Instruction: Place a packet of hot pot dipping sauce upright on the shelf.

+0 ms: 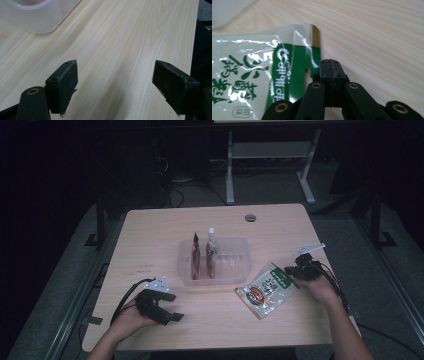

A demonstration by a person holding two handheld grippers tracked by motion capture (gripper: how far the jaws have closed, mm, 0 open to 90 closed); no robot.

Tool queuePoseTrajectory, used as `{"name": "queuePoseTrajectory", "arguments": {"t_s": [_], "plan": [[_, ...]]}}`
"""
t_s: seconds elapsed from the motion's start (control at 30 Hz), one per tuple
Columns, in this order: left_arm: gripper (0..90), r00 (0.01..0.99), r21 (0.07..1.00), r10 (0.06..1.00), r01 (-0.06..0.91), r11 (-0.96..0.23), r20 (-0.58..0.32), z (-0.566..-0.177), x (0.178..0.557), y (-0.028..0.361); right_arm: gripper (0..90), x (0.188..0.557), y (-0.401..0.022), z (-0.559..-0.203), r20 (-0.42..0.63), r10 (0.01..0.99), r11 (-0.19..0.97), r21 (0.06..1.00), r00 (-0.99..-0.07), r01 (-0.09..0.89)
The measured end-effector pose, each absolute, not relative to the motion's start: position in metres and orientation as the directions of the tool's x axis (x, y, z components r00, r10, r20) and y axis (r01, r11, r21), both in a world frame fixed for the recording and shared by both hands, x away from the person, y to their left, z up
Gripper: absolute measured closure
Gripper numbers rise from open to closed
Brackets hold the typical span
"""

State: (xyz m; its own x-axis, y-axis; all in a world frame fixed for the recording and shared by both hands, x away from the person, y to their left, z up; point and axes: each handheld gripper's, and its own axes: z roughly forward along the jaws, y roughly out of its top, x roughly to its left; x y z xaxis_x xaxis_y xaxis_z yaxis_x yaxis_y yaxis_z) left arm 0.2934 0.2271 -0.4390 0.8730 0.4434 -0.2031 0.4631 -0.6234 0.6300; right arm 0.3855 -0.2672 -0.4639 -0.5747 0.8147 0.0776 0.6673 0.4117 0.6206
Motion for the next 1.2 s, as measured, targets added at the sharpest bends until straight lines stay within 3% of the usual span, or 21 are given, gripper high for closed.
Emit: {"name": "queuePoseTrajectory", "arguments": {"t_s": [0.17, 0.57, 1.07, 1.2], "plan": [[20.2, 0.877, 0.628, 0.435, 0.457, -0.630, -0.202, -0.439, 0.292, 0.226, 89.6, 0.383, -0.264, -0.464, 0.147, 0.762, 0.430, 0.613, -0.630, 0.663], [21.3, 0.886, 0.628, 0.416, 0.445, -0.639, -0.204, -0.440, 0.292, 0.223, 89.6, 0.365, -0.243, -0.463, 0.184, 0.641, 0.530, 0.595, -0.745, 0.604], [26.4, 0.919, 0.659, 0.366, 0.366, -0.656, -0.147, -0.437, 0.288, 0.205, 89.6, 0.339, -0.176, -0.460, 0.117, 0.459, 0.680, 0.591, -0.881, 0.433], [31.5, 0.929, 0.675, 0.351, 0.335, -0.657, -0.119, -0.434, 0.287, 0.197, 89.6, 0.335, -0.160, -0.461, 0.071, 0.411, 0.710, 0.601, -0.909, 0.368]]}}
